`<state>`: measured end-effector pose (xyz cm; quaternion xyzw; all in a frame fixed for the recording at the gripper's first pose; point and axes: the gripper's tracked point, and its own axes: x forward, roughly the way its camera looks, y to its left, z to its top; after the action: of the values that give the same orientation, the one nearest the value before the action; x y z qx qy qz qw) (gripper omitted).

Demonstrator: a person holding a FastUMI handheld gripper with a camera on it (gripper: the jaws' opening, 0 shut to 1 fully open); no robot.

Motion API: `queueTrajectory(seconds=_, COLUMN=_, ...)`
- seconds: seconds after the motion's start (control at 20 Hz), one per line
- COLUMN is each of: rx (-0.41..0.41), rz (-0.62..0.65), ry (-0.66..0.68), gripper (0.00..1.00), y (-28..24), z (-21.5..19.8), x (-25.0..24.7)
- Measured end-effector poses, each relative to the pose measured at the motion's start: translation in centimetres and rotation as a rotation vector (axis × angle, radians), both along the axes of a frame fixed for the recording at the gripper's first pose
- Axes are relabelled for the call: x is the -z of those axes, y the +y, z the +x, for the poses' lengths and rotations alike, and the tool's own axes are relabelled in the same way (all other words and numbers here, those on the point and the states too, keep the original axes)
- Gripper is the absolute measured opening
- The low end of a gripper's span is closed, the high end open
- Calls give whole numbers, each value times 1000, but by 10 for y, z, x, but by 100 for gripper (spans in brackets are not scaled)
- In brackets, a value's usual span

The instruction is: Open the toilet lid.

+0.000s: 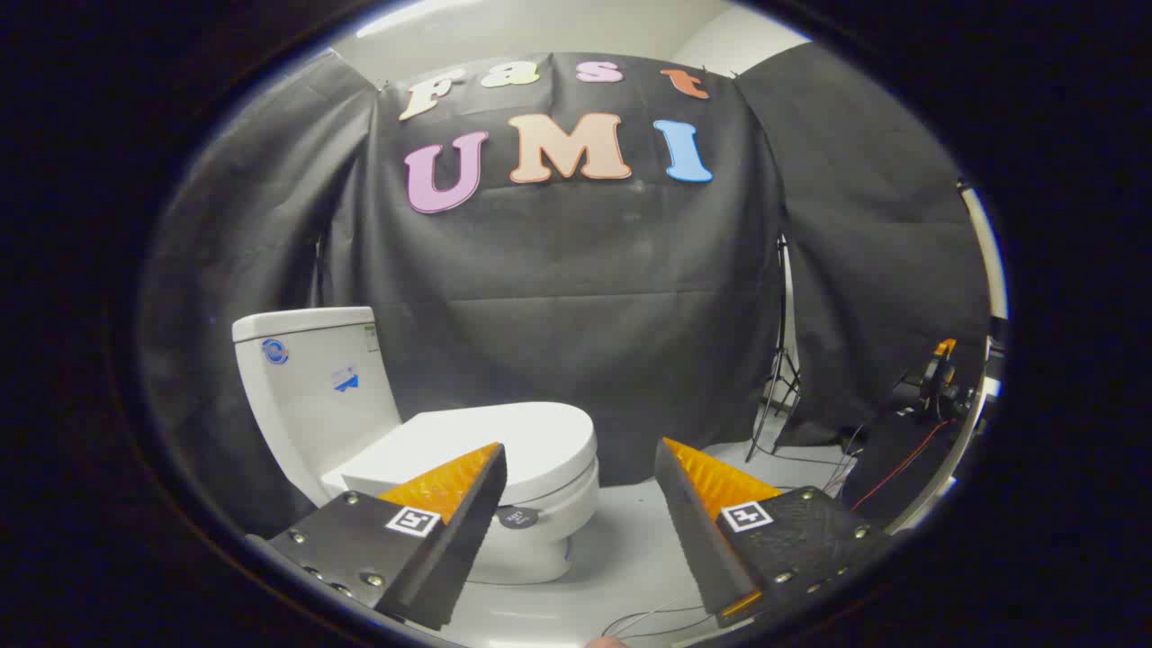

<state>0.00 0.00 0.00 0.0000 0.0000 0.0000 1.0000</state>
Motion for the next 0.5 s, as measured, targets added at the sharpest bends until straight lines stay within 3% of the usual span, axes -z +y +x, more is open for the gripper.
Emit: queueTrajectory(seconds=0.5, rx=-12, rz=41, ry=0, gripper=98, y=9, z=13, x=-1)
